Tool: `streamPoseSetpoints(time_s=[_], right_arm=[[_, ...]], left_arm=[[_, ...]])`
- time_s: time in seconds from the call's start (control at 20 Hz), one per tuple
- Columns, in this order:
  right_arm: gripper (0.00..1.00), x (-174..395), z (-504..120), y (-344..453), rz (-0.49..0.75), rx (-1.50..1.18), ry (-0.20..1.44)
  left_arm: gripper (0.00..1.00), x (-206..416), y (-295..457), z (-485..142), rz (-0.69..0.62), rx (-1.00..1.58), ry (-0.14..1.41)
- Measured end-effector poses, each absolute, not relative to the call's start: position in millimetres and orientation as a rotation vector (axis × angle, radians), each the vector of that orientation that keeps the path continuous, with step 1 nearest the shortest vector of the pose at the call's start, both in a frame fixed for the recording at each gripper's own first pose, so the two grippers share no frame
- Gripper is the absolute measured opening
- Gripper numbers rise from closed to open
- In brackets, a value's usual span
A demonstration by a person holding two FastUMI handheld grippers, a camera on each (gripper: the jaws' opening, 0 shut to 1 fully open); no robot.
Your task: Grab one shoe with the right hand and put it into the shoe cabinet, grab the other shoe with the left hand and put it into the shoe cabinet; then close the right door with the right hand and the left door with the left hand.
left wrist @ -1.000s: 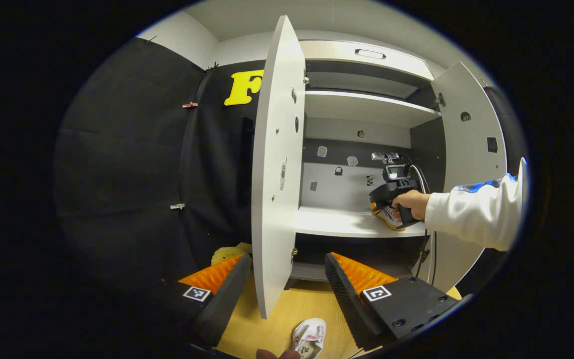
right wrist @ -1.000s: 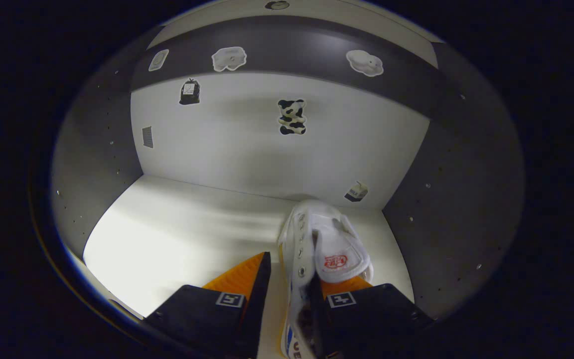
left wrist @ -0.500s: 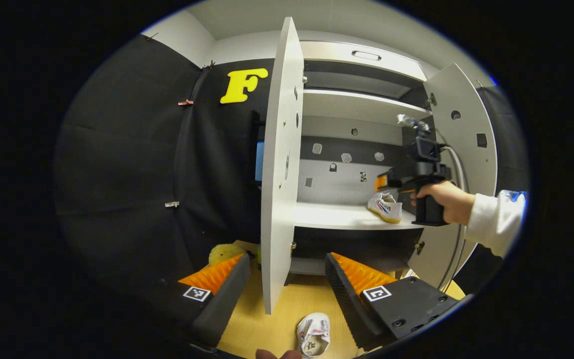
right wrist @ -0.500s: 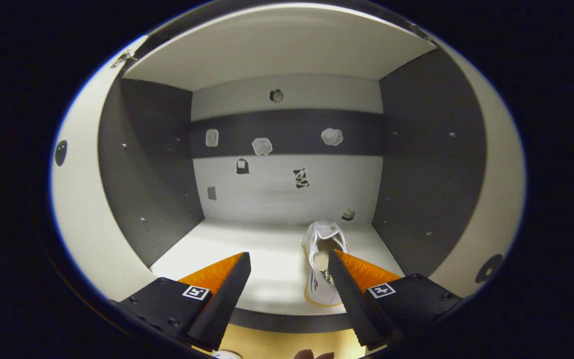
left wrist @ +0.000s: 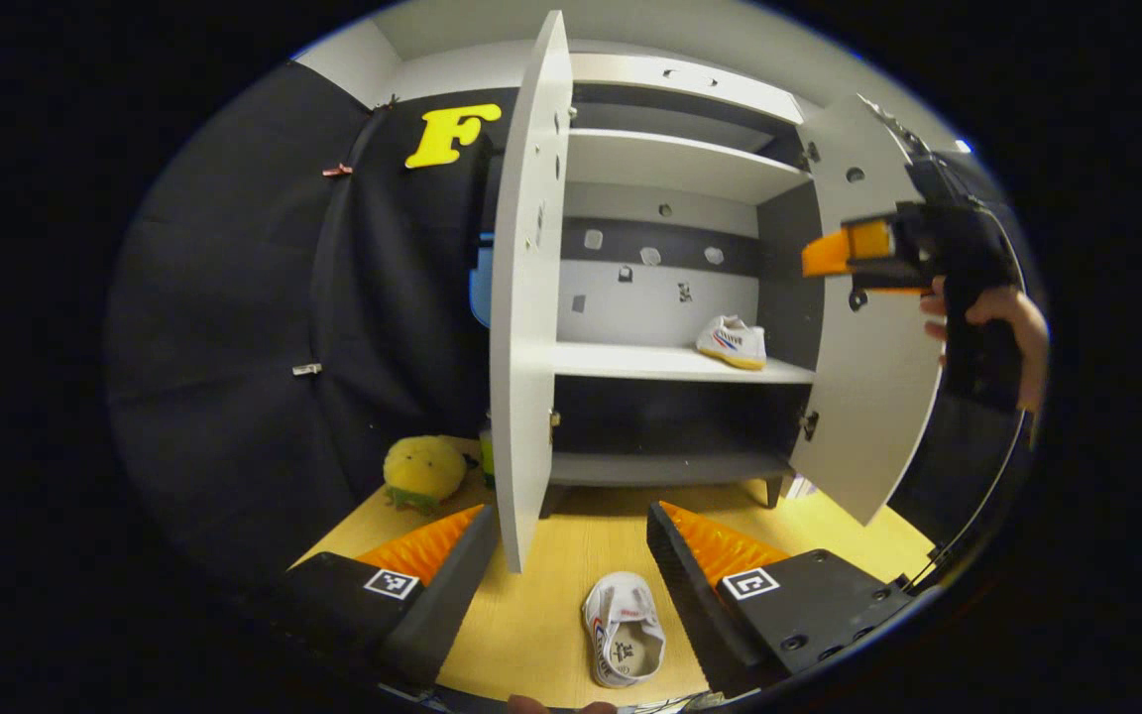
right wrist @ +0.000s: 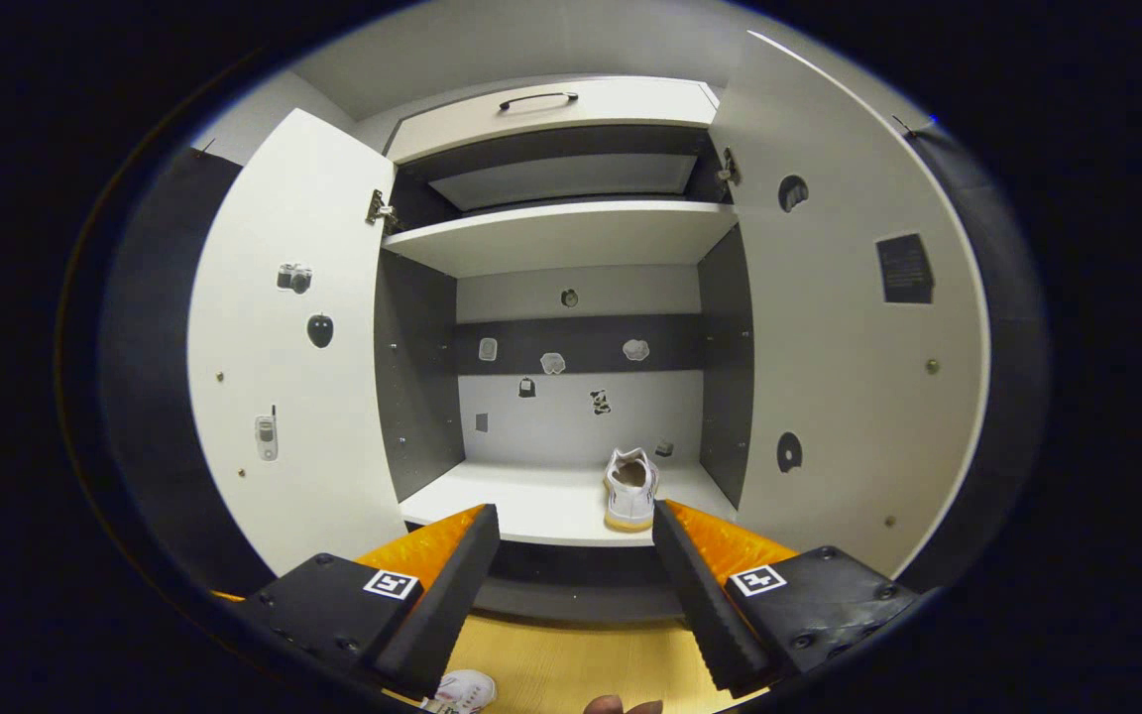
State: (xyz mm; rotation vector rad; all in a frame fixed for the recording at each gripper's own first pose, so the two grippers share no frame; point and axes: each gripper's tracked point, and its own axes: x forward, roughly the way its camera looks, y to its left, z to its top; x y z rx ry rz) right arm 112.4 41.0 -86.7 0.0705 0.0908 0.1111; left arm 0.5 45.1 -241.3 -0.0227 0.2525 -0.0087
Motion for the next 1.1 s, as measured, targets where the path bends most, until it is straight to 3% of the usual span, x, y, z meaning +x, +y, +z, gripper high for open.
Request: streamPoseSetpoints(time_s=[0.25, 0.45, 0.55, 0.6, 0.65, 0.95, 1.1], right_arm=[[0.98, 59.3, -60.2, 6.8, 0.087, 0.032, 0.044], [0.98, 30.7, -35.8, -29.3, 0.049, 0.022, 0.020], [0.98, 18.1, -25.0, -50.7, 0.018, 0.009, 0.007], [0.98, 16.5, -17.0, -54.1, -0.004, 0.000, 0.002], [0.98, 15.8, -12.6, -63.0, -0.026, -0.006, -0.004], [0.98, 11.3, -6.8, -117.6, -0.141, -0.015, -0.032], [0.98, 6.3, -15.0, -140.2, -0.195, -0.001, -0.019]], left_arm=[[0.95, -7.5, 24.8, -357.7, -0.097, 0.075, 0.423], [0.89, 4.2, 8.5, -438.6, -0.163, 0.102, 0.550], [0.77, 12.2, 9.9, -474.4, -0.161, 0.114, 0.633], [0.64, 18.5, 12.2, -486.0, -0.149, 0.119, 0.654], [0.60, 26.0, 13.6, -494.0, -0.143, 0.122, 0.663], [0.52, 74.5, 4.1, -493.9, -0.148, 0.074, 0.602], [0.34, 83.8, 11.2, -498.4, -0.079, 0.060, 0.589]])
